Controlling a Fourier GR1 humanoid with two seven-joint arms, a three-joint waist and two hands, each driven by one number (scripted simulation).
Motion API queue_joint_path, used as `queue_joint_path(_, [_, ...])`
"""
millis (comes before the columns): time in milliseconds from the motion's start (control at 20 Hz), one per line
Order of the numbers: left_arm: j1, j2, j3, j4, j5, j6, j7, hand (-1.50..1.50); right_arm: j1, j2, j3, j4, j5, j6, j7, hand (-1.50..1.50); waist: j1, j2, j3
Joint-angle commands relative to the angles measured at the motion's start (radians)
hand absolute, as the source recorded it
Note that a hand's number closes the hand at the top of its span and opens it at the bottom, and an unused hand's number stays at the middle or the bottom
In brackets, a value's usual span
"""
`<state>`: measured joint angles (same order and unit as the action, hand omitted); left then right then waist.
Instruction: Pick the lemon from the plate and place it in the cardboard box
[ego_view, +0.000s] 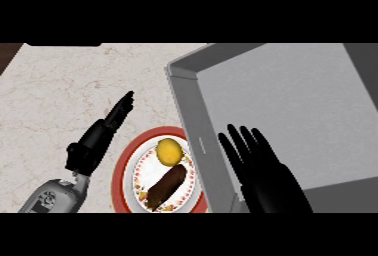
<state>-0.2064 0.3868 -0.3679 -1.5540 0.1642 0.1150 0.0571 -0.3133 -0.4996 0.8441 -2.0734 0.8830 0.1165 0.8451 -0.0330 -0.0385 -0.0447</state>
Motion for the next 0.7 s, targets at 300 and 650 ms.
queue_joint_path(300, [-0.026,-0.012,0.004,0.01,0.002,-0.025,-0.011,0.0,-0.078,0.413,0.093,0.12,-0.002,0.166,0.367,-1.5,0.047,0.036,0.039])
queue_joint_path(650, [-0.052,-0.054,-0.011,0.067,-0.024,-0.018,-0.027,0.0,-0.13,0.497,0.074,0.33,0.032,0.101,0.332,-1.5,0.042,0.045,0.041])
